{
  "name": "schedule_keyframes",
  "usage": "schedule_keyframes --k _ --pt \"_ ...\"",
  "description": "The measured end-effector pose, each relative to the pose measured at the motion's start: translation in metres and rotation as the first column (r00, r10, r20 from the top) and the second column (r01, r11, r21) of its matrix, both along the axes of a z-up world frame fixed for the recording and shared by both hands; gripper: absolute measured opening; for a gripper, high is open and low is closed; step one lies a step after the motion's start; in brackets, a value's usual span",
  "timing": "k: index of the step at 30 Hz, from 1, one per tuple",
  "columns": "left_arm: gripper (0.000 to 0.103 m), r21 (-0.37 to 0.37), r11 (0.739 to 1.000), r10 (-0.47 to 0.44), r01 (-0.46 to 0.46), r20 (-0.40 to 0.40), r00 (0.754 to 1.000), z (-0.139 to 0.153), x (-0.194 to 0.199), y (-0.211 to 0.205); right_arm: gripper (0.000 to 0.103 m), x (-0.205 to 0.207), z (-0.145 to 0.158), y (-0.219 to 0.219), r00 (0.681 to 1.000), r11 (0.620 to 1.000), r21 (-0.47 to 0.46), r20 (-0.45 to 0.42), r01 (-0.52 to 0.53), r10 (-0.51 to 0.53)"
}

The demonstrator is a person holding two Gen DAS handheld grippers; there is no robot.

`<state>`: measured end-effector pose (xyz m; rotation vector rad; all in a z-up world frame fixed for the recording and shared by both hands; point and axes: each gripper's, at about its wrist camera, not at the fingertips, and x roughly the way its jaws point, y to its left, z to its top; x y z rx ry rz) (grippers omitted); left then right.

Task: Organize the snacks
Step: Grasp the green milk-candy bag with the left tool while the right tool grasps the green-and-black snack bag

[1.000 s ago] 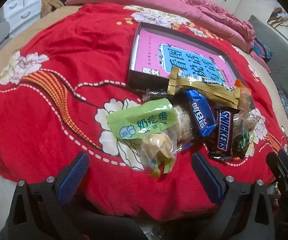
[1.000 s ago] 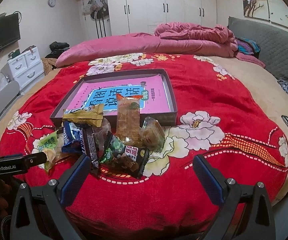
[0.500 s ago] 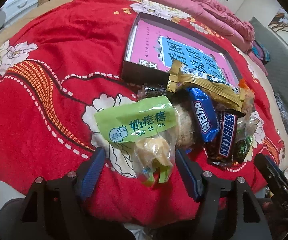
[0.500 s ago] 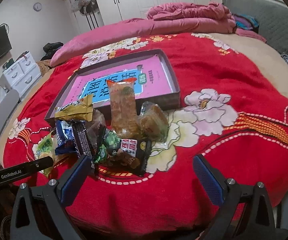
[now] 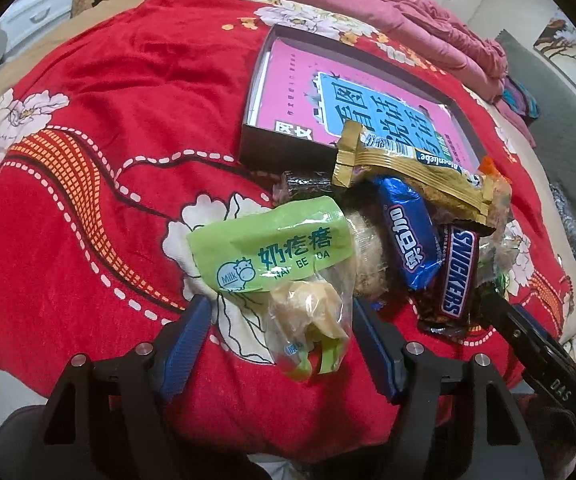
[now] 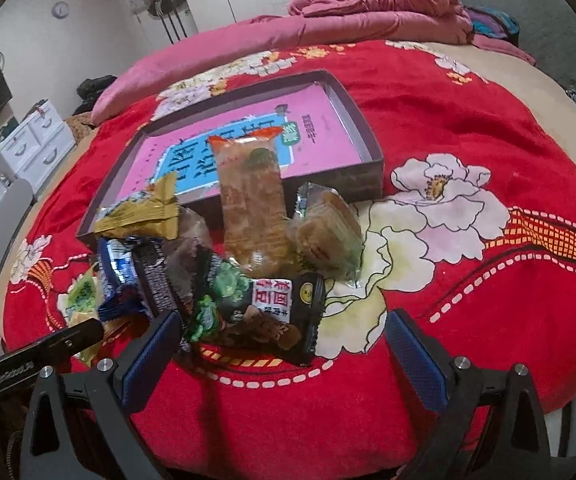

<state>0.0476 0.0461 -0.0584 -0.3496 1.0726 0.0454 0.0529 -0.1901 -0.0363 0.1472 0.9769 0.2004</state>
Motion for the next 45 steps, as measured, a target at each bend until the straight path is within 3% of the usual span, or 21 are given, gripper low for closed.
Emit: schedule_keyframes --k 7,13,16,20,23,26,27,37,45 --pt "0.071 -0.004 1.000 0.009 -0.009 0.008 1.000 0.001 -0.002 0.001 0.076 0.003 -0.002 0.009 0.998 0.998 -0.017 0.005 -0.061 0.061" --pt "0.070 -0.012 1.000 0.014 -0.014 0.012 1.000 0.001 -0.003 0.001 0.073 0.004 -0.003 0.005 0.997 0.997 0.017 -0.003 -0.071 0.071" --pt "0.070 -0.014 1.000 0.018 -0.018 0.008 1.000 0.001 -0.002 0.002 0.063 0.002 -0.001 0.005 0.996 0.996 0.030 0.004 -0.087 0.087" --pt "0.070 -0.021 1.000 0.024 -0.023 0.008 1.000 0.001 -0.002 0.003 0.061 -0.001 0.001 0.007 0.994 0.994 0.019 0.015 -0.106 0.105" --pt "0.064 -0.028 0.999 0.022 -0.022 0.008 1.000 0.000 -0.001 0.003 0.061 -0.001 0.001 0.005 0.995 0.994 0.036 0.013 -0.101 0.101" --pt "0.049 -0.060 0.998 0.009 -0.009 0.009 1.000 -0.001 0.000 0.005 0.060 -0.003 0.003 0.002 0.995 0.994 0.048 0.015 -0.094 0.094" --pt "0.037 -0.081 0.997 0.000 0.001 0.012 1.000 -0.001 0.000 0.006 0.060 -0.003 0.004 0.001 0.996 0.995 0.048 0.017 -0.092 0.092" --pt "0.037 -0.169 0.985 -0.022 0.025 0.024 0.999 0.003 -0.006 0.012 0.060 -0.012 0.014 -0.009 0.995 0.994 0.064 0.050 -0.088 0.085" --pt "0.037 -0.176 0.984 -0.014 0.030 0.092 0.996 0.019 -0.018 0.019 0.060 -0.018 0.024 -0.016 0.994 0.993 0.089 0.086 -0.081 0.073"
